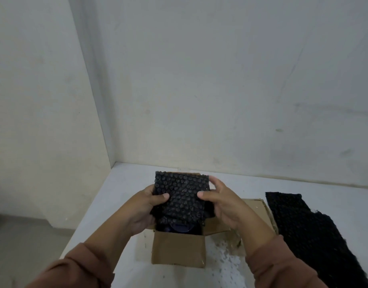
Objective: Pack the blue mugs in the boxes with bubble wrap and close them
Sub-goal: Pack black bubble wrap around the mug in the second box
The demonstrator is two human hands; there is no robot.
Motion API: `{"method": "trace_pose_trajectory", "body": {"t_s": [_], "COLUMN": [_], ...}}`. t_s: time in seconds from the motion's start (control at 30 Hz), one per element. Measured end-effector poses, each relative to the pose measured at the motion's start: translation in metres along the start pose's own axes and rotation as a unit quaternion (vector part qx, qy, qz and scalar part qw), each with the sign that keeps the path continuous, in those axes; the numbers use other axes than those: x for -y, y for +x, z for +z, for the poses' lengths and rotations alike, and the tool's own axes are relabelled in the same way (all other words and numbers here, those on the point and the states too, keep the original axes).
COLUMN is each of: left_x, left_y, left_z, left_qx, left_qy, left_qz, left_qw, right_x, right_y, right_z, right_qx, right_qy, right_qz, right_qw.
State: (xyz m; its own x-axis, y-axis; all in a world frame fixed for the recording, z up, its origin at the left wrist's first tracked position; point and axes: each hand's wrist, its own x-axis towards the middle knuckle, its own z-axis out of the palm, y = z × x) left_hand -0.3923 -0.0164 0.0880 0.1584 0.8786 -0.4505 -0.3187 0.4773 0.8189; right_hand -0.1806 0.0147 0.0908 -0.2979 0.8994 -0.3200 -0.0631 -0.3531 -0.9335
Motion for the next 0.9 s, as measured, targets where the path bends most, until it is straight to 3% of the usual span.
{"method": "trace_pose_trajectory", "body": {"t_s": [0.07, 0.2, 0.33, 0.43, 0.5, 0.6, 0.73, 0.9], "left_x": [-0.001, -0.004, -0.007, -0.005, -0.001, 0.007, 0.011, 0.024], "left_y": [0.002, -0.001, 0.001, 0.008, 0.014, 0.025, 0.035, 0.038], "left_z": [0.000, -0.002, -0.012, -0.011, -0.009, -0.008, -0.004, 0.010], "left_qx": [-0.011, -0.016, 0.062, 0.040, 0.019, 0.002, -0.035, -0.129], "left_qy": [0.005, 0.010, -0.023, 0.151, 0.286, 0.385, 0.522, 0.645], "left_qz": [0.011, 0.030, 0.015, 0.019, 0.048, 0.062, 0.088, 0.165], "left_qw": [1.000, 0.999, 0.998, 0.988, 0.957, 0.921, 0.848, 0.735], "right_x": [-0.003, 0.004, 0.010, 0.010, 0.008, 0.007, 0.006, -0.004], "right_y": [-0.001, -0.002, 0.001, 0.005, 0.007, 0.009, 0.012, 0.014], "right_z": [0.001, 0.002, -0.004, -0.008, -0.007, 0.002, 0.011, 0.019], "right_qx": [0.010, -0.047, -0.033, -0.012, 0.000, 0.029, 0.025, -0.019], "right_qy": [-0.032, -0.085, -0.056, -0.087, -0.237, -0.403, -0.503, -0.565], "right_qz": [0.010, -0.016, -0.033, -0.041, -0.051, -0.070, -0.058, -0.042], "right_qw": [0.999, 0.995, 0.997, 0.995, 0.970, 0.912, 0.862, 0.824]}}
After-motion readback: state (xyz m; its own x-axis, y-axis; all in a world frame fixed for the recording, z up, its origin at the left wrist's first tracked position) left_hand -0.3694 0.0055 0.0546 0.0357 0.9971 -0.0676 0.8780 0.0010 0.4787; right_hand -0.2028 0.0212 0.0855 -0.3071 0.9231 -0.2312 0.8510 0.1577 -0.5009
